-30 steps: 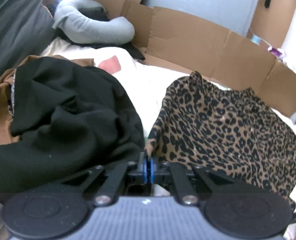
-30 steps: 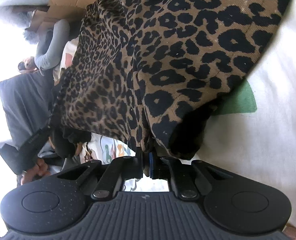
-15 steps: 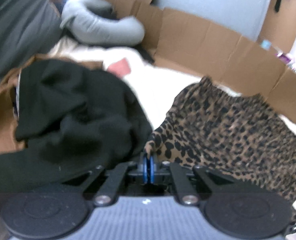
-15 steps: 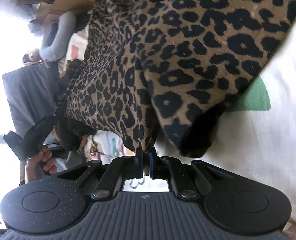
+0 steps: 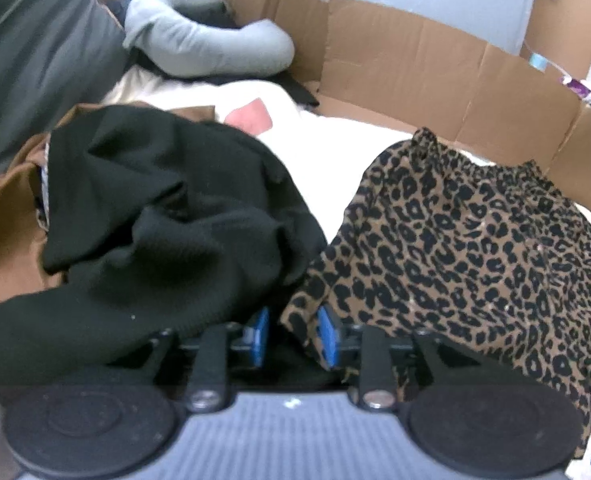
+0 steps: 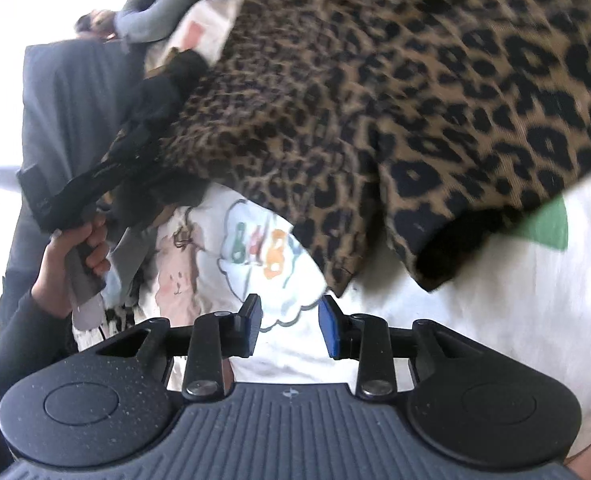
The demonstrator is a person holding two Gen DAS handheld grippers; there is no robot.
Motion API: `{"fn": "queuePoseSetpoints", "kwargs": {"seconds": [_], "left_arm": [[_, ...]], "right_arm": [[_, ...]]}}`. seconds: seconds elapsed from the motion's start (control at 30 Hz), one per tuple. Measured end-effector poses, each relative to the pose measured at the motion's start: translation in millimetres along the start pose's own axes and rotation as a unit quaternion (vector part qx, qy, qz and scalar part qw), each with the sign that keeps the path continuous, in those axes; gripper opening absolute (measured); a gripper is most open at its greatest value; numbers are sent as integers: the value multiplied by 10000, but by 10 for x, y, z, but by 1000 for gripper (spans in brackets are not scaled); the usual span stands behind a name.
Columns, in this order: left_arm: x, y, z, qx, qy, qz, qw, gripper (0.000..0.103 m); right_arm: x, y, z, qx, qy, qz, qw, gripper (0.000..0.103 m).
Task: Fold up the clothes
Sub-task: 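Lower the shorts flat onto the quilt and open both tools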
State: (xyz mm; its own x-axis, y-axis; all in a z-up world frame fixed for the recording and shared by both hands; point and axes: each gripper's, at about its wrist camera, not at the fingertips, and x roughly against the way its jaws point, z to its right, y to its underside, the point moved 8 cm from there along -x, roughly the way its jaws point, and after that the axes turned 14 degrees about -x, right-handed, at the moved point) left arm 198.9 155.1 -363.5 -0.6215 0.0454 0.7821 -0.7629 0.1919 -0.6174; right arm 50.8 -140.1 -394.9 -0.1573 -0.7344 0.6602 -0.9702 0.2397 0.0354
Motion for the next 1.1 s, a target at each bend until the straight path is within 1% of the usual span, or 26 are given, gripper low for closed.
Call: {"fn": "queuePoseSetpoints", "kwargs": {"seconds": [0.1,0.17,0.2,0.23,0.3,0.33,0.43,0.57,0.7,0.8,0.87,1.1], "left_arm": [[82,-70,14,-39,-45,112,9999,34],[113,-139,47,-55,-25,187,9998,37],[124,-174,71,-21,-12,216,9998,41],[129,-206,108,22,48,238,9997,43],[128,-263,204,47,301,276,9992,46],[124,-286,255,95,446,277,9986,46],[89,-343,430,221,665,271,9972,46],[33,-412,709,200,928,313,9950,46],[-5,-468,1009,-78,1121,298,9932,46],[-61,-481,1191,-345,1196,265,9919,47],[-127,-485,1264,-427,1220,233,9913,47],[-359,-497,1521,-711,1301,121,9889,50]], "right_arm": [[75,-38,-115,266,37,95,9996,34],[129,-67,-154,415,116,174,9989,35],[156,-82,-173,489,156,213,9985,35],[167,-101,-188,571,258,290,9976,35],[192,-140,-217,735,462,445,9952,35],[205,-160,-232,817,564,523,9937,35],[228,-195,-227,945,838,618,9901,35],[267,-252,-252,969,926,782,9879,35],[289,-331,-261,986,1063,983,9845,35],[321,-402,-245,997,1168,1140,9815,35],[354,-454,-226,996,1231,1255,9794,35],[518,-800,-60,1036,1644,1802,9642,35]]}}
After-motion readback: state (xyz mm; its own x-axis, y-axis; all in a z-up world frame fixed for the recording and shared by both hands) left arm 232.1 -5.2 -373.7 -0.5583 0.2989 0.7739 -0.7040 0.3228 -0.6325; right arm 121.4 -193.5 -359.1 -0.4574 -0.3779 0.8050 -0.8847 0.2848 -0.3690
